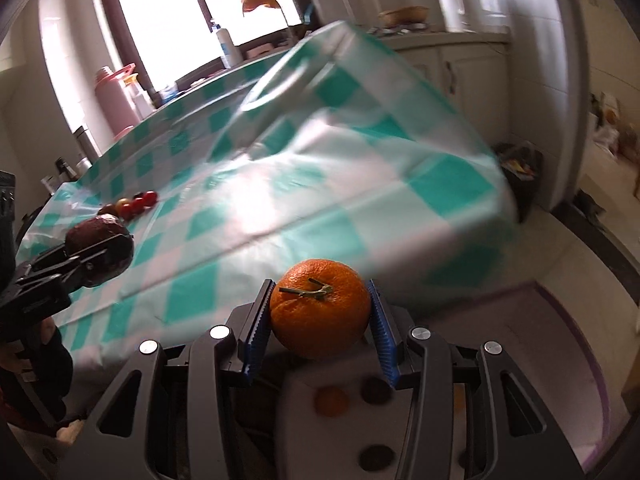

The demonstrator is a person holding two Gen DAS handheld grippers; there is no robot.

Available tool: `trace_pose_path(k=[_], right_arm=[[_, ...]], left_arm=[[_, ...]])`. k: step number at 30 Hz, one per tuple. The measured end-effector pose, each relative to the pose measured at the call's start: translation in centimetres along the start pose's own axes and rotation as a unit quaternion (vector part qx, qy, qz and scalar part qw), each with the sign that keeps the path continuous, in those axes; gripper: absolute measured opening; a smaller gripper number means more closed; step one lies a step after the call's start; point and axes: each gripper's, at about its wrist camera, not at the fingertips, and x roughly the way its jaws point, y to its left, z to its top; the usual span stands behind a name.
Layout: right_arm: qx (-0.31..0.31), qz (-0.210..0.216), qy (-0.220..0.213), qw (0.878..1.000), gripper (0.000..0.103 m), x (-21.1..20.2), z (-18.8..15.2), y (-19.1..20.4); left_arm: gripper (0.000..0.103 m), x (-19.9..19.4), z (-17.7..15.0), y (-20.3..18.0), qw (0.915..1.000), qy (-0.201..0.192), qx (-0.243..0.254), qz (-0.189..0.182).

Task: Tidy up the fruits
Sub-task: 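Carry the orange and dark red fruit off the table toward the white box, then open the left tool dropping the dark red fruit while the right tool releases the orange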

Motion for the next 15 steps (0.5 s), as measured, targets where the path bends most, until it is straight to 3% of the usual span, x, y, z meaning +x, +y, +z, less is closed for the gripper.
trace_pose_path(k=[8,11,13,15], right_arm=[[0.049,-0.061,0.038,0.996,0.045,0.0,-3.3,-6.7],[0.065,-0.085,0.060,0.992,0.045,0.7,-4.4,-8.9],[0.072,-0.100,0.075,0.990,0.045,1.1,-5.1,-9.9],[0.078,-0.114,0.093,0.986,0.045,1.7,-5.9,-11.1]], left_arm=[[0.054,3.1,-0.7,-7.9,0.9927,0.044,0.090,-0.067],[0.054,5.2,-1.7,-10.3,0.9845,0.083,0.118,-0.100],[0.052,5.9,-2.4,-12.3,0.9803,0.069,0.158,-0.096],[0.047,6.9,-2.7,-14.0,0.9718,0.088,0.187,-0.114]])
